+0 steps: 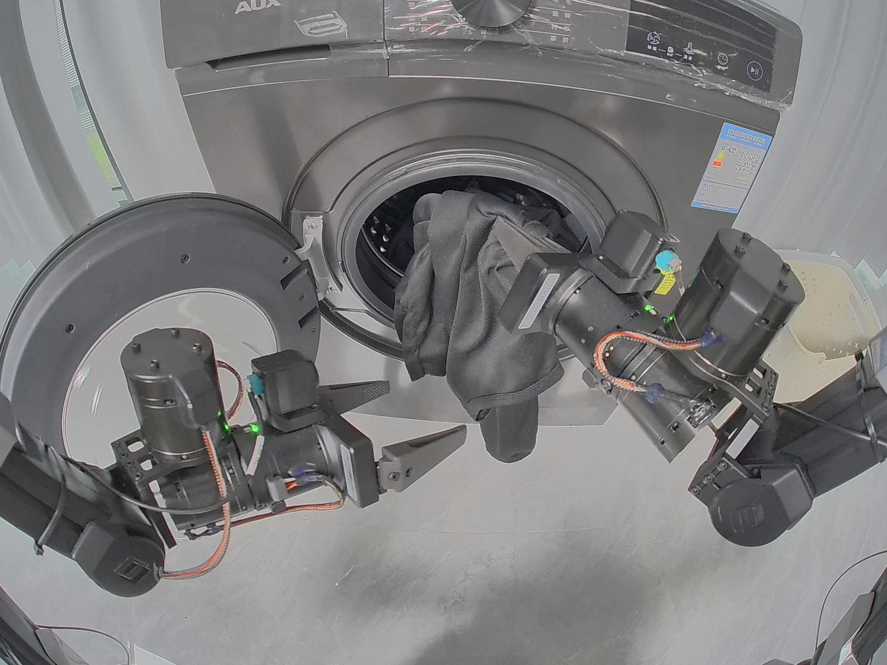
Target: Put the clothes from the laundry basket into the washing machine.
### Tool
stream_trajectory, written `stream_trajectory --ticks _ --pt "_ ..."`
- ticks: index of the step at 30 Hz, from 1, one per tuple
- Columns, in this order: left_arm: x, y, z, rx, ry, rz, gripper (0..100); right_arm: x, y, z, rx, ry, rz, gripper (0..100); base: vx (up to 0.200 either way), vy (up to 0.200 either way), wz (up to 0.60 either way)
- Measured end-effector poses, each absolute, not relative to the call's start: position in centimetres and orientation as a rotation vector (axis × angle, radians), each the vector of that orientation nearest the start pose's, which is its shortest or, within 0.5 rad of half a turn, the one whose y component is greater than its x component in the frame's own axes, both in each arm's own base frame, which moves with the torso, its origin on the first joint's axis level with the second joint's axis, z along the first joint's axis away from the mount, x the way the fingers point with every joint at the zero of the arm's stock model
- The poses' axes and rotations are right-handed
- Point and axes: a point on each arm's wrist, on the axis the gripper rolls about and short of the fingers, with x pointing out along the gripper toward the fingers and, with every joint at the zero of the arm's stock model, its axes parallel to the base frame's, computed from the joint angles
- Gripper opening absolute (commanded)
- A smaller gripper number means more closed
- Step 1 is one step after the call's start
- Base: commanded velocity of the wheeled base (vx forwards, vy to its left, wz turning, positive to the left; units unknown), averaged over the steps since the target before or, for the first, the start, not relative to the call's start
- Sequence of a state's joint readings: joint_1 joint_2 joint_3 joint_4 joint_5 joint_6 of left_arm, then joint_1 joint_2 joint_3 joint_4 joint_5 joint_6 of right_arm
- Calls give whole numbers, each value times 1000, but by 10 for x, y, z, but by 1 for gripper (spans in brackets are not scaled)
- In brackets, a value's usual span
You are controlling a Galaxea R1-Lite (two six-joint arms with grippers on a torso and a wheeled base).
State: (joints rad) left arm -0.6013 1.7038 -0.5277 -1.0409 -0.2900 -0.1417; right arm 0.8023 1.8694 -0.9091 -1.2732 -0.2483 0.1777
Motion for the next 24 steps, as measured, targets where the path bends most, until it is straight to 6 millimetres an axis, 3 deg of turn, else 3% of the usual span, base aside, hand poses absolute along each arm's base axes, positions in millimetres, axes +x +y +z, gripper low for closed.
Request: stream_trajectory --ticks 24 --pt "283 -208 128 -155 154 -862 100 243 246 218 331 -224 578 0 0 0 0"
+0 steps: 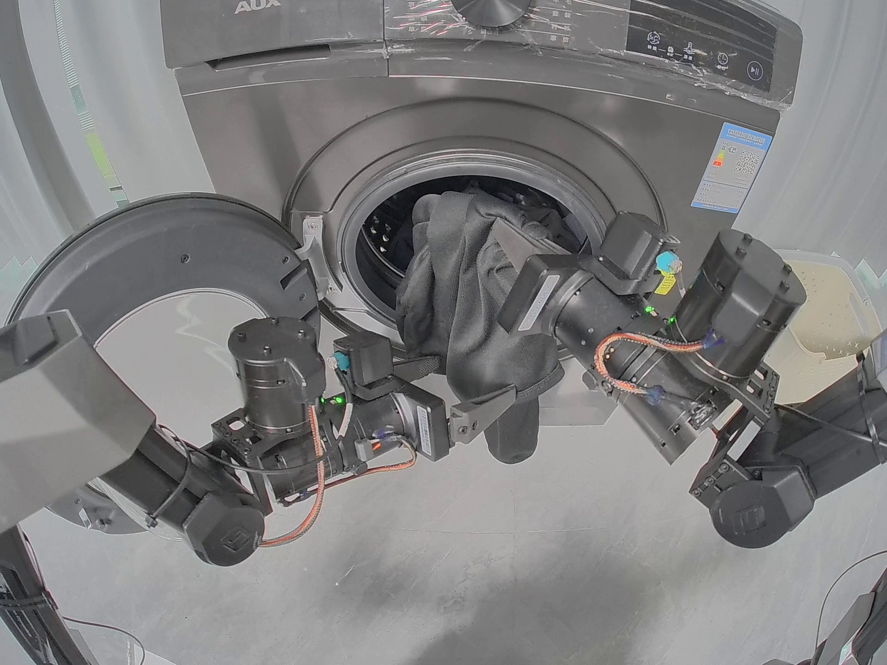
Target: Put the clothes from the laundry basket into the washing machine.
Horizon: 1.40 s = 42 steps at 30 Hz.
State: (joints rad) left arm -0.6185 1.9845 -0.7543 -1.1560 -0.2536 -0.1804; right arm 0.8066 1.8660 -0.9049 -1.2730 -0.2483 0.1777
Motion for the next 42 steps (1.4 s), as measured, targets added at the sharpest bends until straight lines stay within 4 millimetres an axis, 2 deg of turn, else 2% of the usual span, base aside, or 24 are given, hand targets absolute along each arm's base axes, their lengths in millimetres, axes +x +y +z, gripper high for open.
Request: stream_trajectory --ticks 6,17,18,26,33,36,42 --pt "291 -216 121 -157 149 -861 100 243 247 218 331 -223 580 0 0 0 0" --pt "293 -227 118 -157 140 -849 100 243 247 218 332 -223 580 0 0 0 0" --pt "293 -228 119 -158 133 -846 0 243 247 218 332 -223 580 0 0 0 0" --pt "298 -234 116 -164 102 -833 0 243 247 218 332 -222 579 0 0 0 0" --pt "296 -233 122 -177 52 -837 0 243 246 218 332 -222 578 0 0 0 0" --pt "286 -230 126 -178 46 -847 0 244 246 216 329 -218 575 0 0 0 0" --pt "253 -216 143 -194 6 -896 0 247 246 210 318 -201 570 0 0 0 0"
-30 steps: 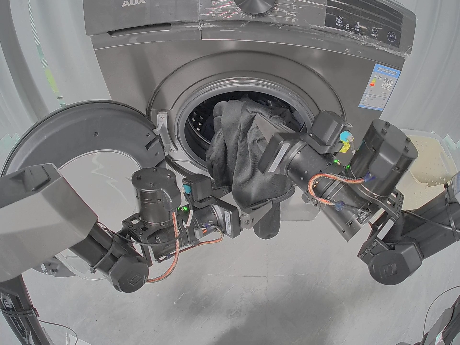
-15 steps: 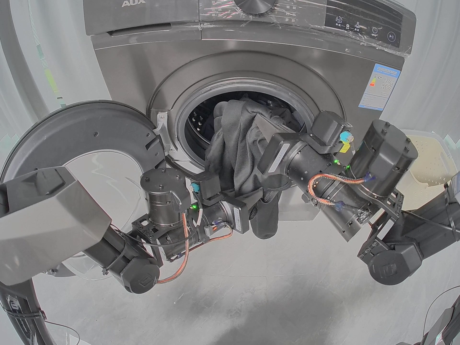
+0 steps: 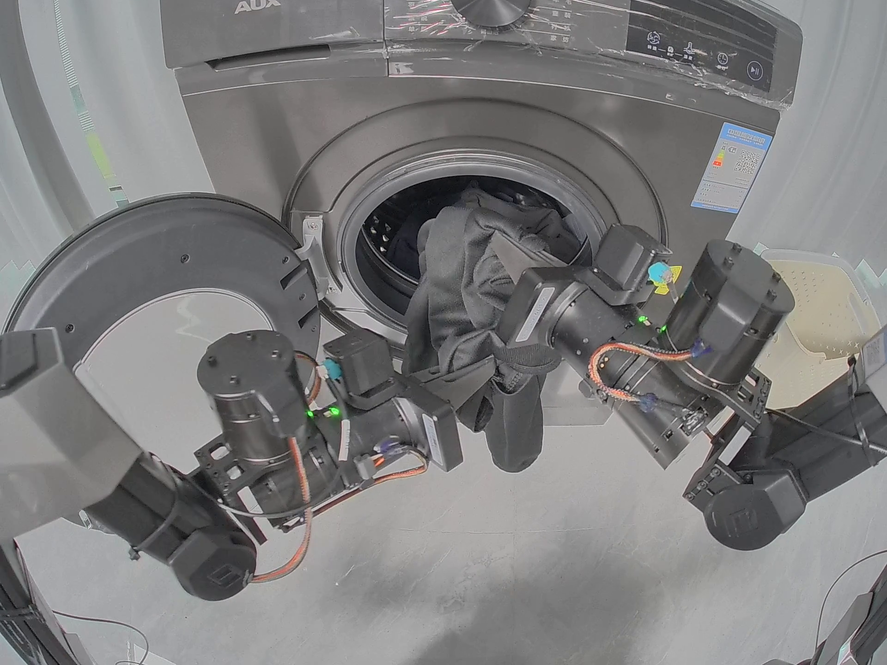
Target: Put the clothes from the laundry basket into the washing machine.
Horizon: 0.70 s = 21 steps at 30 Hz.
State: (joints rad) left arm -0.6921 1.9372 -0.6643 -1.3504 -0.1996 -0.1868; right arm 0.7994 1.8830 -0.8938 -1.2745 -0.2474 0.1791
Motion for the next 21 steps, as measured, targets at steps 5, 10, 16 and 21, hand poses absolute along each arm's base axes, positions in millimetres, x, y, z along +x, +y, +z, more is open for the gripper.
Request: stream_trajectory --ticks 5,10,16,21 --pt "230 -201 159 -211 -62 -932 0 249 248 204 310 -185 569 0 0 0 0" --pt "218 -192 168 -229 -138 -943 0 250 249 199 304 -171 571 0 0 0 0" --pt "216 -191 165 -230 -146 -941 0 248 250 195 306 -168 579 0 0 0 0" --pt "217 -190 165 -230 -143 -937 0 247 250 192 307 -162 590 100 0 0 0"
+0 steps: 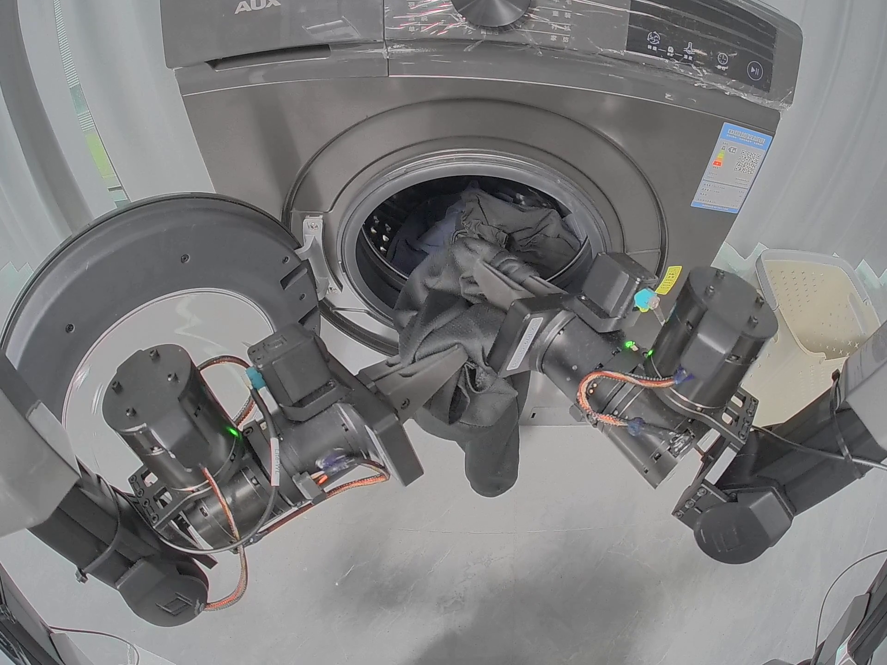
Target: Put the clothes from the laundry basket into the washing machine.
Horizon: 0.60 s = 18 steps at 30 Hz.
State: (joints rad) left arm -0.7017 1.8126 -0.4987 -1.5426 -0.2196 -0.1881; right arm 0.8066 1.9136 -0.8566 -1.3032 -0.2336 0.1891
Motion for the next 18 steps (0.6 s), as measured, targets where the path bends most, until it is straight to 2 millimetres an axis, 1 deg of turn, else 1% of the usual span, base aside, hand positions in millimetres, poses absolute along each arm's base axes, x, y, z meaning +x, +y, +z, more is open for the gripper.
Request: stream_trajectory --ticks 5,11,18 --pt "226 -186 171 -240 -174 -904 0 246 246 187 292 -136 583 100 0 0 0" --pt "239 -183 175 -245 -202 -862 0 242 234 182 266 -109 563 100 0 0 0" --pt "248 -183 177 -254 -219 -817 0 239 218 165 224 -45 532 100 0 0 0"
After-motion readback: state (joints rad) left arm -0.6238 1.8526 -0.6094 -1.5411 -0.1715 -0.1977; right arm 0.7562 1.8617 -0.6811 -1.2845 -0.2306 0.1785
